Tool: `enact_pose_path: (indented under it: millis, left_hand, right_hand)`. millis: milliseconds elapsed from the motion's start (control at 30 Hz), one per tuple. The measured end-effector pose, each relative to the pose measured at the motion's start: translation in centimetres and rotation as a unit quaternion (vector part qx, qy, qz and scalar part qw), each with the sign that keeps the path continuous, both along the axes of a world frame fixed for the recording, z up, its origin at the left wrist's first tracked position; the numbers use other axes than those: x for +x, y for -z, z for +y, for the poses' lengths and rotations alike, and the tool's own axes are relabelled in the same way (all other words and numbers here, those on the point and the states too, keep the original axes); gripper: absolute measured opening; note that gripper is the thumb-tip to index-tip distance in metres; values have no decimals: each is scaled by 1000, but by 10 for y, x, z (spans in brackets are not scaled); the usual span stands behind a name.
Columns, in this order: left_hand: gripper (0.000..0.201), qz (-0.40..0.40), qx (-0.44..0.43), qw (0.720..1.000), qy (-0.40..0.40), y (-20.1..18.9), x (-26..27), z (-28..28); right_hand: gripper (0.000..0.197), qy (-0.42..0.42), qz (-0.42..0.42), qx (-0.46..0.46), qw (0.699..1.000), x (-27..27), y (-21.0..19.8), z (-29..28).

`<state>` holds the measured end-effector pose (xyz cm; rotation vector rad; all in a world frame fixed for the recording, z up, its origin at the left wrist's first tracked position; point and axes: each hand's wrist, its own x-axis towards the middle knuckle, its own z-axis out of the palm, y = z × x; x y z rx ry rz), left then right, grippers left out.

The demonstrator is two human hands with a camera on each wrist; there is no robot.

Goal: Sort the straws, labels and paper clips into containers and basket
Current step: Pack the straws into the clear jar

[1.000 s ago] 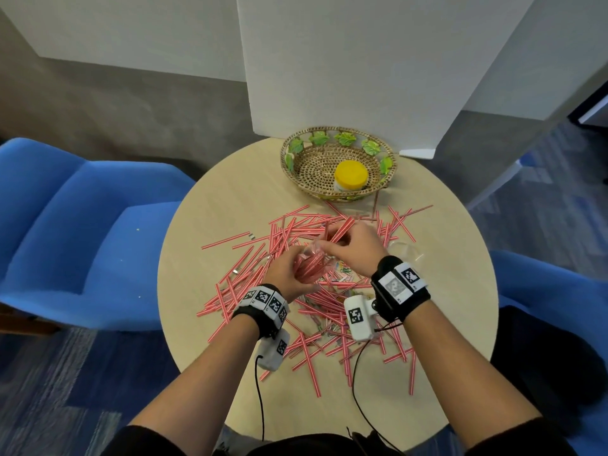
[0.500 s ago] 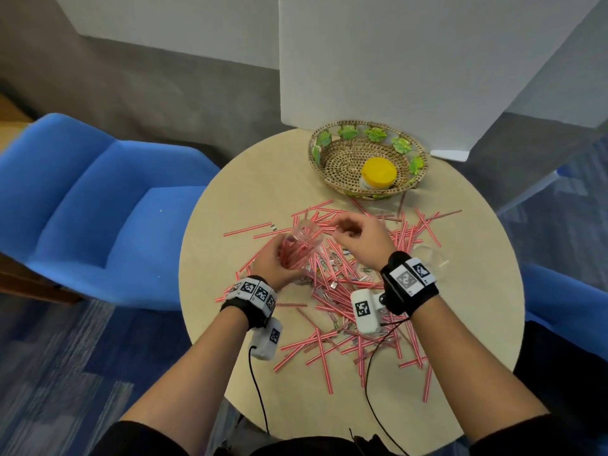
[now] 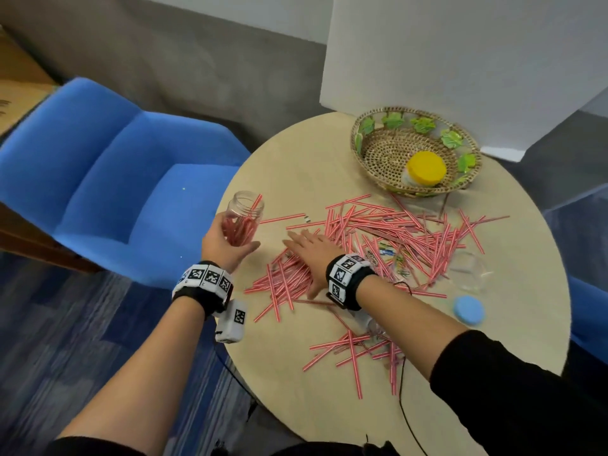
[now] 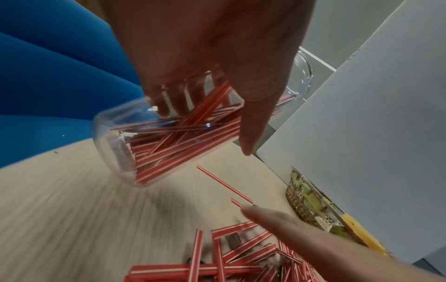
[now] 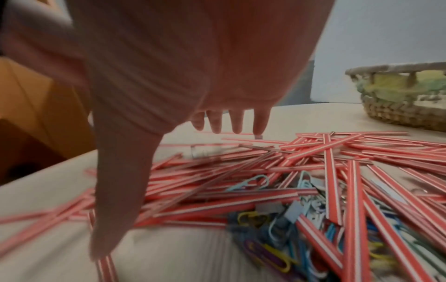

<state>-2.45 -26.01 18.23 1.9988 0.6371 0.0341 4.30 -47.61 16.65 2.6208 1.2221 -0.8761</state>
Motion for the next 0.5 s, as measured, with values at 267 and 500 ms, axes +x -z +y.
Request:
enact_pose_path:
  millis: [267,500]
  left_hand:
    - [63,3,-15,1000,12,17,0,-6]
    - [65,2,-37,999,27,17,1,-21]
  right_hand:
    - [81,-27,-75,-30,996,8,11,-5]
    - [31,-51,-106,-71,991,-3,18,2]
